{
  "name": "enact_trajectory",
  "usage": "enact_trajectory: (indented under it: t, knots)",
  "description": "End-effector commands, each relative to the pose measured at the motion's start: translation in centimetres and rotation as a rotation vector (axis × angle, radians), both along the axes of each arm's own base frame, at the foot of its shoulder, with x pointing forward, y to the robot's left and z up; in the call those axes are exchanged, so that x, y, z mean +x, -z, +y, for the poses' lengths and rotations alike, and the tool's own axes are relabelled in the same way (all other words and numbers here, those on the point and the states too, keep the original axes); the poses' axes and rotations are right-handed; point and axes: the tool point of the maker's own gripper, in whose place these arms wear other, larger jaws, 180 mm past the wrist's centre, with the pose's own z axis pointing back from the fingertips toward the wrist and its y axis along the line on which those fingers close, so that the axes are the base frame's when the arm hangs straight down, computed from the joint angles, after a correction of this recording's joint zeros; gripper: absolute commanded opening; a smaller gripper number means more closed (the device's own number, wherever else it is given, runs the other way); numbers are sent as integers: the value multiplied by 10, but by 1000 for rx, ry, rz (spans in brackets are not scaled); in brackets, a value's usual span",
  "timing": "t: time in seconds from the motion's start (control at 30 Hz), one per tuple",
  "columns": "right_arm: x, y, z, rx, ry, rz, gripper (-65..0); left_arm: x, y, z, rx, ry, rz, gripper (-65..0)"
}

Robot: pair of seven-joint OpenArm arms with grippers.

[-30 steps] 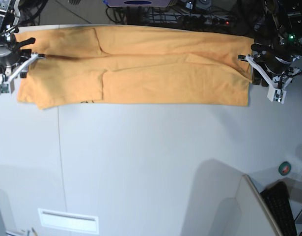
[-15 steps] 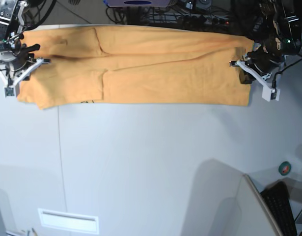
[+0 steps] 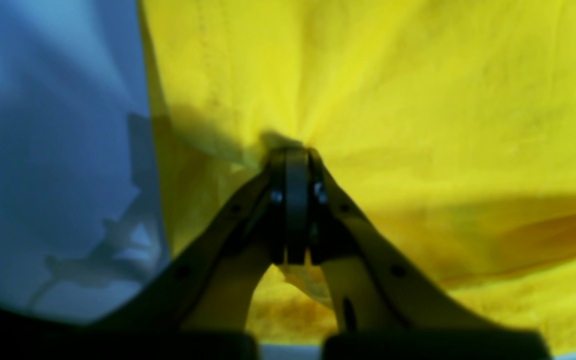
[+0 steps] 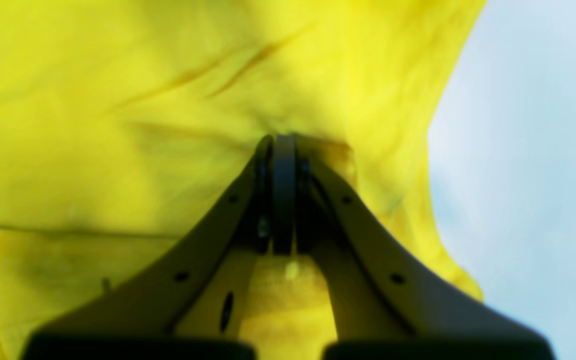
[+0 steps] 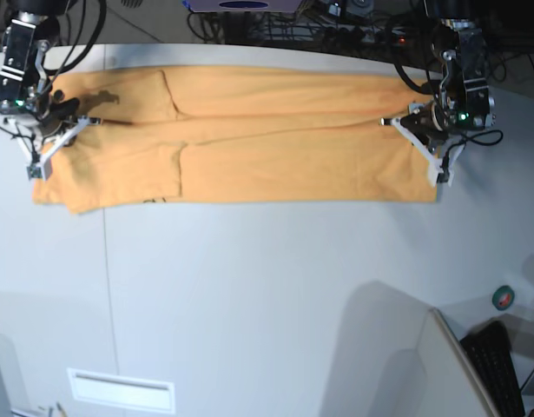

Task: Layout the t-shirt on the table in an organized manner, then fold the t-shirt properly
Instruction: 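Move both grippers to the strip's ends and grasp them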

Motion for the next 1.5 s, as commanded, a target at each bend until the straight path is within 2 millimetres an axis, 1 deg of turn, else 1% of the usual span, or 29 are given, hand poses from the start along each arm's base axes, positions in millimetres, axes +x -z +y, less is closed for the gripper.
enact_trajectory:
  t: [0.0, 0.03, 0.13, 0.2, 0.23, 0.3, 0.33, 0.4, 0.5, 0.53, 0.6, 0.67, 0.73, 0.77, 0.8, 0.83, 0.87, 0.93, 0.97, 1.0, 1.07, 1.1, 1.2, 1.3, 1.47]
  knots:
    - [-5, 6, -8, -20, 3, 51, -650, 12, -3, 12, 37, -10, -9, -650]
    - [3, 5, -10, -18, 6, 45, -650, 22, -1, 13, 36, -17, -15, -650]
    - [33, 4, -10, 3, 17, 22, -650, 61, -4, 16, 28, -32, -85, -650]
    - [49, 3, -16, 6, 27, 17, -650, 82, -5, 16, 24, -40, -106, -650]
    - [56, 3, -17, 12, 31, 13, -650, 91, -5, 14, 17, -41, -107, -650]
    - [72, 0, -16, 26, 37, -4, -650, 105, -3, 4, 3, -15, -100, -650]
    - [80, -3, -17, 25, 36, -27, -650, 112, -6, 2, 2, -6, -107, -650]
    - [89, -11, -19, 16, 35, -67, -650, 121, -15, 1, 5, 0, -138, -650]
    - [102, -35, -25, -23, 20, -140, -650, 137, -40, 2, 24, 12, -214, -650]
    - [104, -43, -26, -38, 14, -165, -650, 142, -49, 5, 30, 7, -241, -650]
    - [112, -62, -28, -64, 4, -220, -650, 146, -64, 20, 36, -41, -289, -650]
    - [121, -76, -30, -79, -1, -261, -650, 146, -75, 35, 41, -88, -322, -650]
    - [139, -88, -30, -76, 2, -296, -650, 143, -81, 46, 36, -105, -344, -650]
    - [146, -91, -31, -71, 6, -303, -650, 138, -81, 51, 29, -106, -346, -650]
    - [153, -89, -30, -58, 11, -300, -650, 133, -82, 56, 9, -112, -357, -650]
    - [159, -86, -29, -41, 18, -290, -650, 131, -84, 57, -24, -115, -375, -650]
    - [164, -83, -31, -33, 24, -277, -614, 123, -81, 59, -60, -123, -376, -650]
    - [166, -74, -38, -21, 33, -243, -474, 109, -72, 56, -105, -127, -350, -650]
    - [166, -69, -37, -10, 37, -230, -435, 102, -71, 61, -105, -134, -340, -650]
    - [167, -65, -36, -1, 41, -219, -425, 95, -69, 66, -99, -135, -328, -650]
    - [165, -57, -36, 13, 46, -194, -428, 81, -61, 71, -94, -142, -301, -650]
    - [161, -53, -39, 12, 50, -179, -428, 74, -57, 72, -91, -144, -286, -650]
    - [158, -48, -37, 22, 50, -162, -428, 62, -53, 80, -71, -143, -261, -650]
    - [158, -46, -34, 28, 47, -160, -428, 59, -51, 82, -66, -144, -251, -650]
    - [156, -44, -23, 58, -20, -152, -428, 59, -51, 82, -68, -144, -251, -650]
